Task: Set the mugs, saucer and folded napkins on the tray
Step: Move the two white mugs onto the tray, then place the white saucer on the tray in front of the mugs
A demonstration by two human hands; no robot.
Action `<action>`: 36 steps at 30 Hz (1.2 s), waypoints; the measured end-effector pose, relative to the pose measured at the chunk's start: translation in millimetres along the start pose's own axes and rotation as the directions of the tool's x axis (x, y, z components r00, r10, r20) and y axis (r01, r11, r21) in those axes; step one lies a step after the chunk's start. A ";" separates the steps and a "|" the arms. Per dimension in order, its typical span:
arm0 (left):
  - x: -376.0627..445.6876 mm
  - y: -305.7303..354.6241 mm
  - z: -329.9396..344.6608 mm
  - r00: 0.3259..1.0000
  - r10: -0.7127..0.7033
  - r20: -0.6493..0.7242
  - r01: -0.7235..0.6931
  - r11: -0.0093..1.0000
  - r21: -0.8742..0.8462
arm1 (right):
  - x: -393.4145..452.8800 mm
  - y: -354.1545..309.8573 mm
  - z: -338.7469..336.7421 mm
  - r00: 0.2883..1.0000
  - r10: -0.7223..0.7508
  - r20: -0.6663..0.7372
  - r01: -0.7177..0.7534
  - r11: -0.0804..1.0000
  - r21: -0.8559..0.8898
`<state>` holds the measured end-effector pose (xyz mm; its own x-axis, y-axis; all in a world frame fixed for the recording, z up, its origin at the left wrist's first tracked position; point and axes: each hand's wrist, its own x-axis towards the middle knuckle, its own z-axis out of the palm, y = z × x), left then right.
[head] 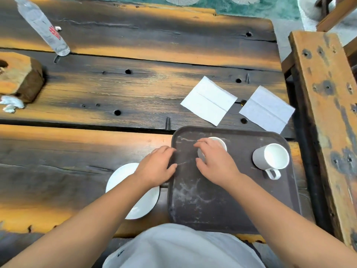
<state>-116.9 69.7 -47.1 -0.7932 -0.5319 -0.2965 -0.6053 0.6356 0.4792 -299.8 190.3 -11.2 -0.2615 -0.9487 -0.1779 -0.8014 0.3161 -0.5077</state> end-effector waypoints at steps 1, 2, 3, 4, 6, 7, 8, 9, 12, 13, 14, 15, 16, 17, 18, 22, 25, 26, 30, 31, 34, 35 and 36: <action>-9.3 -7.2 -2.0 1.000 -0.021 -0.008 0.021 1.000 -0.003 | 0.1 -9.8 5.4 0.999 -0.026 0.026 0.026 1.000 0.003; -17.3 -13.6 -2.8 0.999 -0.042 -0.012 0.042 0.999 -0.007 | 0.1 -17.2 10.6 0.998 -0.046 0.053 0.046 0.999 0.000; -26.9 -21.5 -3.4 0.998 -0.066 -0.018 0.066 0.998 -0.012 | 0.1 -25.5 17.2 0.994 -0.067 0.083 0.068 0.998 -0.011; -36.2 -29.3 -3.8 0.996 -0.089 -0.022 0.088 0.996 -0.017 | 0.0 -32.9 24.1 0.990 -0.081 0.117 0.084 0.996 -0.024; -53.8 -44.8 -2.9 0.991 -0.133 -0.031 0.132 0.991 -0.025 | 0.1 -45.5 39.7 0.978 -0.084 0.191 0.093 0.995 -0.040; -61.1 -51.7 -2.0 0.987 -0.160 -0.033 0.159 0.987 -0.031 | 0.8 -50.1 47.4 0.971 -0.073 0.226 0.085 0.996 -0.040; -70.2 -59.4 -0.9 0.980 -0.194 -0.033 0.193 0.981 -0.036 | 1.6 -56.0 56.2 0.964 -0.059 0.259 0.070 0.997 -0.033; -79.2 -66.6 0.3 0.973 -0.229 -0.028 0.228 0.973 -0.038 | 2.5 -61.6 64.8 0.956 -0.040 0.289 0.047 0.999 -0.018; -103.4 -85.6 5.8 0.952 -0.306 -0.014 0.305 0.950 -0.065 | 6.1 -77.5 87.5 0.934 0.023 0.357 -0.032 0.999 0.017; -110.4 -91.0 7.3 0.942 -0.336 -0.022 0.332 0.938 -0.096 | 7.0 -82.4 94.6 0.928 0.042 0.370 -0.054 0.998 0.022; -116.0 -95.6 8.6 0.927 -0.372 -0.038 0.364 0.921 -0.136 | 7.8 -86.7 100.9 0.922 0.063 0.381 -0.079 0.997 0.025; -120.6 -99.6 10.1 0.910 -0.410 -0.058 0.395 0.902 -0.175 | 8.4 -90.6 106.3 0.915 0.090 0.393 -0.107 0.994 0.022; -124.2 -103.0 11.7 0.893 -0.445 -0.067 0.423 0.881 -0.210 | 8.8 -93.8 111.3 0.906 0.122 0.405 -0.139 0.990 0.012; -126.5 -105.8 13.1 0.879 -0.473 -0.061 0.447 0.861 -0.245 | 9.5 -96.0 115.0 0.895 0.156 0.417 -0.172 0.985 -0.001; -129.0 -108.7 14.8 0.865 -0.500 -0.041 0.470 0.836 -0.283 | 10.2 -98.5 119.1 0.883 0.189 0.429 -0.202 0.979 -0.016; -133.4 -118.7 22.1 0.824 -0.566 0.028 0.533 0.757 -0.377 | 14.0 -105.7 130.3 0.839 0.287 0.462 -0.301 0.953 -0.046; -132.3 -125.9 26.8 0.801 -0.598 0.043 0.560 0.721 -0.408 | 17.7 -109.7 136.0 0.819 0.328 0.472 -0.341 0.938 -0.061; -131.5 -127.8 27.8 0.787 -0.615 0.054 0.576 0.700 -0.421 | 18.7 -110.4 137.6 0.816 0.340 0.467 -0.351 0.934 -0.066; -127.0 -133.4 29.2 0.757 -0.650 0.073 0.602 0.649 -0.465 | 20.6 -111.1 144.6 0.809 0.377 0.451 -0.385 0.920 -0.077; -126.0 -134.9 28.9 0.755 -0.651 0.075 0.602 0.644 -0.472 | 21.0 -110.8 146.2 0.806 0.383 0.451 -0.392 0.917 -0.077; -123.7 -139.5 26.9 0.748 -0.658 0.086 0.616 0.642 -0.456 | 22.9 -108.3 149.3 0.793 0.401 0.458 -0.422 0.905 -0.063; -123.0 -141.0 26.1 0.746 -0.660 0.090 0.623 0.643 -0.445 | 23.8 -107.6 150.0 0.792 0.405 0.457 -0.427 0.902 -0.059; -122.4 -142.2 25.5 0.743 -0.663 0.093 0.629 0.643 -0.437 | 24.4 -107.1 150.5 0.794 0.404 0.454 -0.426 0.903 -0.060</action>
<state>64.6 58.6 -100.0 -0.1937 -0.7643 -0.6150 -0.8590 -0.1707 0.4826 -139.4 134.7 -88.0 -0.2873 -0.6207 -0.7295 -0.6445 0.6887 -0.3321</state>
